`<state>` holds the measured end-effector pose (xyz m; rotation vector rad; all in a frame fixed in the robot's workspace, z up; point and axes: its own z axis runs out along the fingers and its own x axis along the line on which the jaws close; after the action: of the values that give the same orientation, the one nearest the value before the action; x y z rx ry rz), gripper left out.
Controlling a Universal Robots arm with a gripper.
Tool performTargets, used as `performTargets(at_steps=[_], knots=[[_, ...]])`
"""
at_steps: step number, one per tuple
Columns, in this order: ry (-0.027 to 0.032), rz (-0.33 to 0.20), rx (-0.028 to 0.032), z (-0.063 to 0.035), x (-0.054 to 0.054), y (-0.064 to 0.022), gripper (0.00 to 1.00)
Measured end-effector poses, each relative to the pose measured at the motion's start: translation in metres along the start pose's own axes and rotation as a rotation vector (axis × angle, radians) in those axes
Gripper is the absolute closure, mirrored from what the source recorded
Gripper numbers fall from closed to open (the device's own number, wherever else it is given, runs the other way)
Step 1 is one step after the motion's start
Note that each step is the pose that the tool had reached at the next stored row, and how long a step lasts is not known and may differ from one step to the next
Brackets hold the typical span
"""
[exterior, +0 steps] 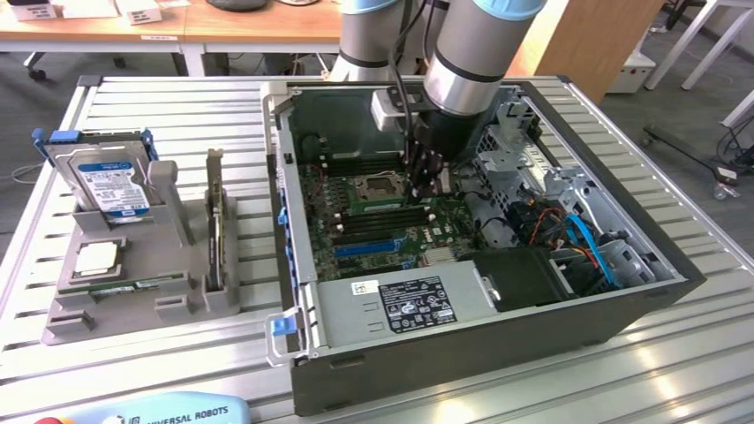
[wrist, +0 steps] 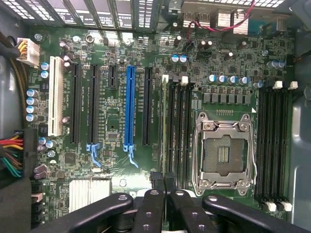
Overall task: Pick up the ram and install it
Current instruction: 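Insert the ram into the slot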
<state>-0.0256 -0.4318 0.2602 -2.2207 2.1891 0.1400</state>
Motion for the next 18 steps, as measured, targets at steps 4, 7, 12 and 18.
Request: performTargets(at_steps=[4, 7, 12, 18], knots=[[-0.0003, 0.000, 0.0000, 0.0004, -0.0019, -0.0001, 0.88], [-0.0004, 0.000, 0.0000, 0.0015, -0.0020, -0.0002, 0.88], [-0.0003, 0.000, 0.0001, 0.0060, -0.0017, -0.0002, 0.88], [-0.0002, 0.002, 0.0002, 0.0072, -0.0015, -0.0002, 0.88]])
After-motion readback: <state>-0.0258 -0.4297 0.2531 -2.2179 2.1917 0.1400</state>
